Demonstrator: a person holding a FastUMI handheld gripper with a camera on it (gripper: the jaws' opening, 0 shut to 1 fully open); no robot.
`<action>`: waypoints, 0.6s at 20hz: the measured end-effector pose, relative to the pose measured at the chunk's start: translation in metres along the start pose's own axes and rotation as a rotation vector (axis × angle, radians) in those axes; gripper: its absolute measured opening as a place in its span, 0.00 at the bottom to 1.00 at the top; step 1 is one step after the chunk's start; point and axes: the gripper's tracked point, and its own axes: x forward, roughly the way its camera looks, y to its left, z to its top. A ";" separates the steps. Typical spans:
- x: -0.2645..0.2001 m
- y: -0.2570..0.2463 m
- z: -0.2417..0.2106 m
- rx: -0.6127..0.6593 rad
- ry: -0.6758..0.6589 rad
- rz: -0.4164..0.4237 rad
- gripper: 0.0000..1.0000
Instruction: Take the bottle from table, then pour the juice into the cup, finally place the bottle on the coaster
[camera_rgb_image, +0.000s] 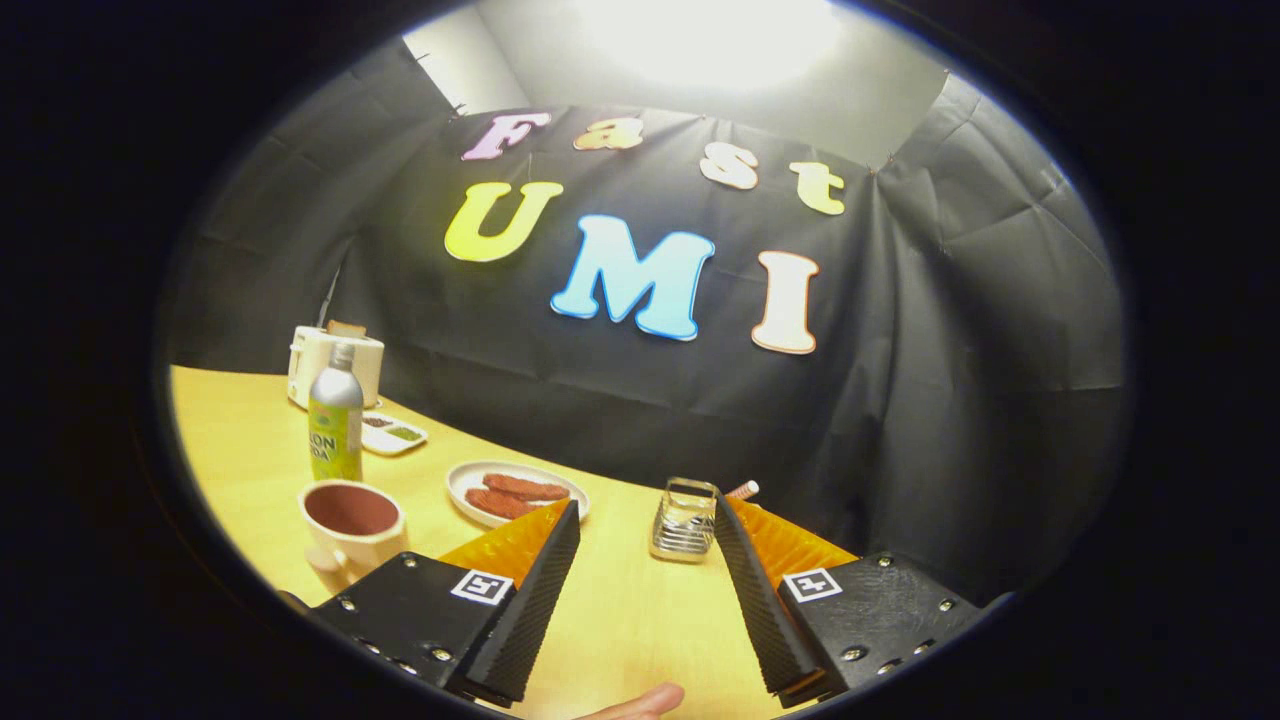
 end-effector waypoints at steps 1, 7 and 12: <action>0.001 -0.008 -0.005 0.013 -0.009 0.005 0.83; 0.001 -0.042 -0.055 0.117 0.048 -0.021 0.83; -0.011 -0.046 -0.066 0.148 0.099 -0.012 0.83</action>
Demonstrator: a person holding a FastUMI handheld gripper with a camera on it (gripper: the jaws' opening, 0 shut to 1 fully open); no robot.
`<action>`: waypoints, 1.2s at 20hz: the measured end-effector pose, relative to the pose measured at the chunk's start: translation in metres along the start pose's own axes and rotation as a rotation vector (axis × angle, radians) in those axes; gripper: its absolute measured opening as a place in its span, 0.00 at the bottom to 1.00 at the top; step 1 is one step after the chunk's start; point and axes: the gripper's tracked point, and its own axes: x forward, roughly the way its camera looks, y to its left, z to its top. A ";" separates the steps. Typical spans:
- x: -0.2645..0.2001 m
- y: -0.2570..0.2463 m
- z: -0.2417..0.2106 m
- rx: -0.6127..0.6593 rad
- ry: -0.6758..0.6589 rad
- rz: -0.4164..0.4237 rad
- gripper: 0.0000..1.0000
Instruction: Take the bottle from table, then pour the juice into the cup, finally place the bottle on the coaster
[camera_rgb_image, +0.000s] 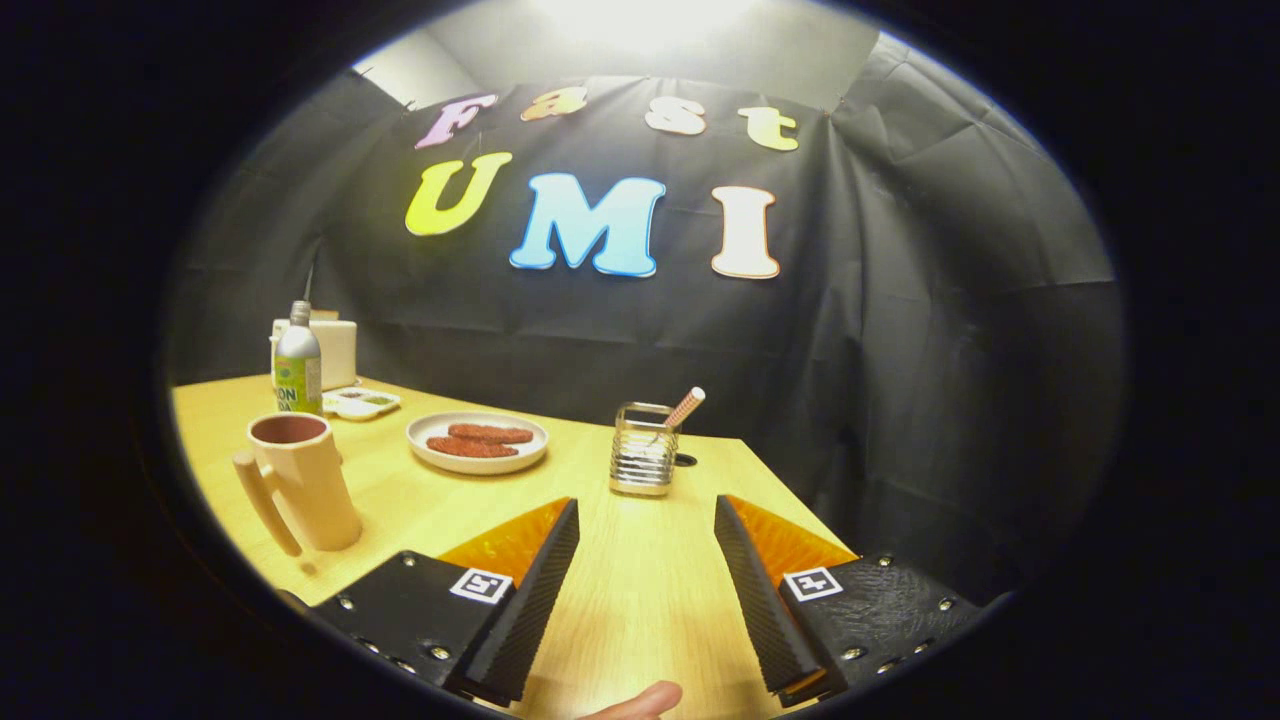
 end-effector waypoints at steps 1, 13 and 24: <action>-0.002 -0.001 -0.002 0.013 0.005 -0.005 0.83; -0.068 -0.005 -0.002 0.099 -0.032 -0.011 0.83; -0.067 -0.006 -0.007 0.096 -0.021 -0.018 0.84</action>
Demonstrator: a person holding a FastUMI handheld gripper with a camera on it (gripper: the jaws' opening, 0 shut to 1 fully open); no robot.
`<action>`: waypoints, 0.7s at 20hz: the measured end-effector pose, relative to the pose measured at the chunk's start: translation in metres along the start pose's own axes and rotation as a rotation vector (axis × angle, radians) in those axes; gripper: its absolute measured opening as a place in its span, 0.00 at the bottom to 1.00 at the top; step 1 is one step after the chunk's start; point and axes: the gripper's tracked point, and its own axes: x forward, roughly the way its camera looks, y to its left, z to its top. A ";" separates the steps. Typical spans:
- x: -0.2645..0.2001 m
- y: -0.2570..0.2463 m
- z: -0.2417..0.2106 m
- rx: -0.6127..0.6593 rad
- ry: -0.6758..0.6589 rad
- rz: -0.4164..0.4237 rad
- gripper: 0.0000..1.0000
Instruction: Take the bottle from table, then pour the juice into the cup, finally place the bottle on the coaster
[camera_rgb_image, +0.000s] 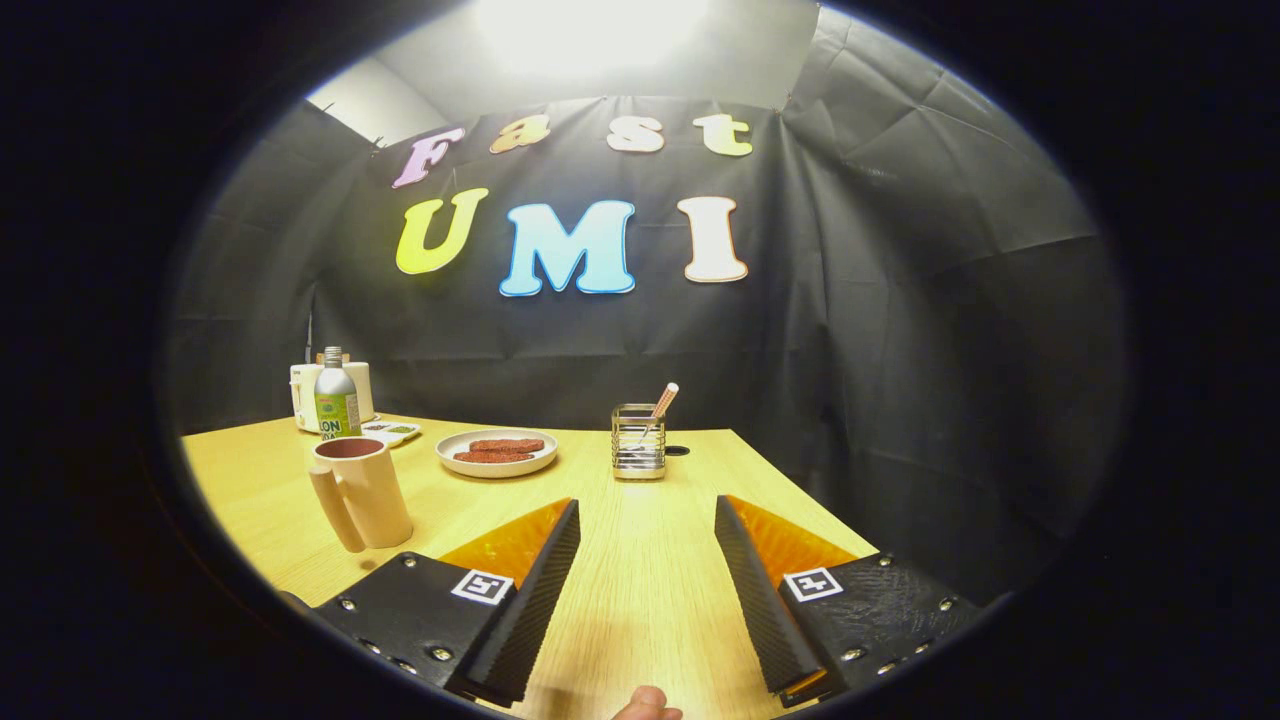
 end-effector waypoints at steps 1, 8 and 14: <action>-0.001 0.000 -0.001 0.002 0.001 -0.001 0.84; -0.001 0.000 0.000 0.000 -0.001 -0.001 0.83; -0.001 0.000 0.000 -0.002 -0.001 -0.001 0.83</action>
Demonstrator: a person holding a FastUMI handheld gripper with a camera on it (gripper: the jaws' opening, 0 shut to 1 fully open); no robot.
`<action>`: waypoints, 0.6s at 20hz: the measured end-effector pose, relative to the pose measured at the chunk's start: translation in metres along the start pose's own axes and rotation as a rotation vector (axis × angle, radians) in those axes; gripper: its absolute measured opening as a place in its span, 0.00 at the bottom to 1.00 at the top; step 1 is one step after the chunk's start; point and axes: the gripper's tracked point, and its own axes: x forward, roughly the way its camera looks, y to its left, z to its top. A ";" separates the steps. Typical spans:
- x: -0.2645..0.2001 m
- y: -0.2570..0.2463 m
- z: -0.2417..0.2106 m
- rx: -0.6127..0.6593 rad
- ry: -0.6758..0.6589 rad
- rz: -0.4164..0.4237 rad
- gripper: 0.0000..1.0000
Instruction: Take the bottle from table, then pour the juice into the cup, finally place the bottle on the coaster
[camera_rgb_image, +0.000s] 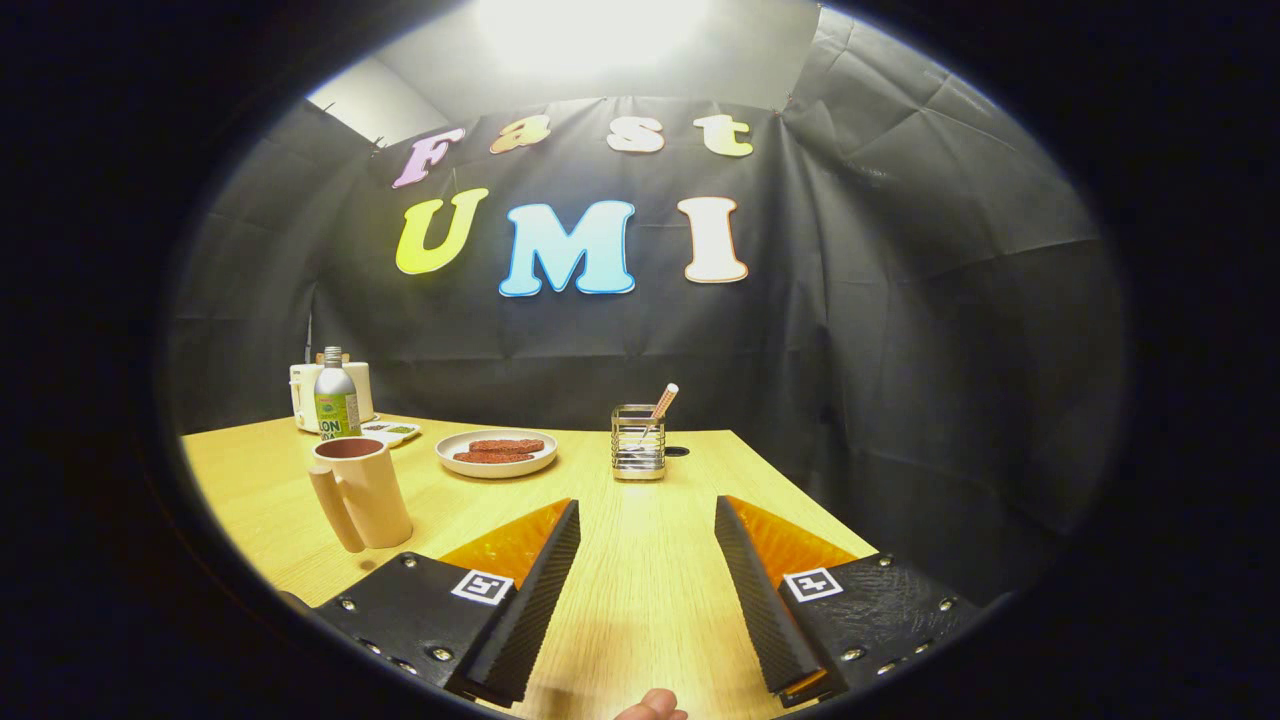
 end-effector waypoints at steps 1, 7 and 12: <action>0.000 0.000 0.000 -0.001 0.000 0.000 0.84; 0.001 0.001 0.000 -0.009 0.002 0.004 0.84; 0.000 0.000 0.000 0.006 0.001 0.005 0.83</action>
